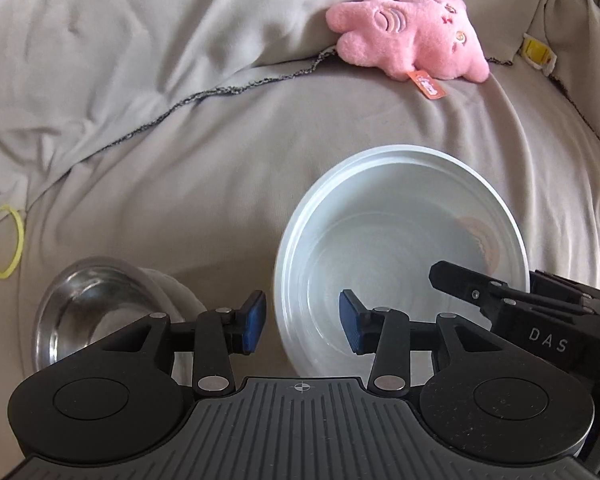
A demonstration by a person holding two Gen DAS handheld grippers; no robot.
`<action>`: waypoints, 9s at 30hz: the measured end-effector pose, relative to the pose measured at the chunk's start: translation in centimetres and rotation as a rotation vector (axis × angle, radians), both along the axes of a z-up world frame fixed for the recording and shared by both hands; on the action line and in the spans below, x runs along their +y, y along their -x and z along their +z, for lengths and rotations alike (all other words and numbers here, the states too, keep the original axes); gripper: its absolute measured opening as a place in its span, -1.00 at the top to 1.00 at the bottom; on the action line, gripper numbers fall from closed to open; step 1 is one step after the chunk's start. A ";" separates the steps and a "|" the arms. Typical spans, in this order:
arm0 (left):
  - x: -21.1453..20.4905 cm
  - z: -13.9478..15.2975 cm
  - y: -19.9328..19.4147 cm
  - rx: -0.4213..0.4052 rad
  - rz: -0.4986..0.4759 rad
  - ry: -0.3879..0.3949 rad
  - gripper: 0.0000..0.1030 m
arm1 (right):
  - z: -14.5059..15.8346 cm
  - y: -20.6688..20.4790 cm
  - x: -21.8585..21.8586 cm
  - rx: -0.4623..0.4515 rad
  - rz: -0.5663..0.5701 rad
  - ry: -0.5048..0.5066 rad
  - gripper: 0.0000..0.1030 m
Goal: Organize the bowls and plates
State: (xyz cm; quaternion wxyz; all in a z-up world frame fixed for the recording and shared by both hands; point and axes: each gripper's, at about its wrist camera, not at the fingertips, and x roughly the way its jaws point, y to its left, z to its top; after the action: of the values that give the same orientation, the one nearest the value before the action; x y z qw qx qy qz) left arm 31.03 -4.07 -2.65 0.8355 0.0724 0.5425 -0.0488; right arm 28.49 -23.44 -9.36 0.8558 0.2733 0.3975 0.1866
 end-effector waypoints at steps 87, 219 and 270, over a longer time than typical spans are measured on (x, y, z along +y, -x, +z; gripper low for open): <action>-0.5 -2.7 -3.0 0.219 -0.102 -0.011 0.03 | -1.7 -1.6 2.3 0.279 0.008 -0.045 0.15; 25.9 0.7 22.6 -0.563 0.450 0.487 0.36 | 12.2 14.1 21.0 -0.233 0.084 0.407 -0.07; 12.3 0.9 34.7 -0.512 0.293 0.118 0.66 | 7.5 25.2 18.0 -0.221 0.195 0.428 -0.28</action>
State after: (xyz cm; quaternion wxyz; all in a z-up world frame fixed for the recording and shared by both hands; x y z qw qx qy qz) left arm -3.68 8.26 -1.78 0.9461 -0.0451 0.3149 0.0607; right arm 3.29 -5.48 -1.88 0.9105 0.0243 0.3563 0.2084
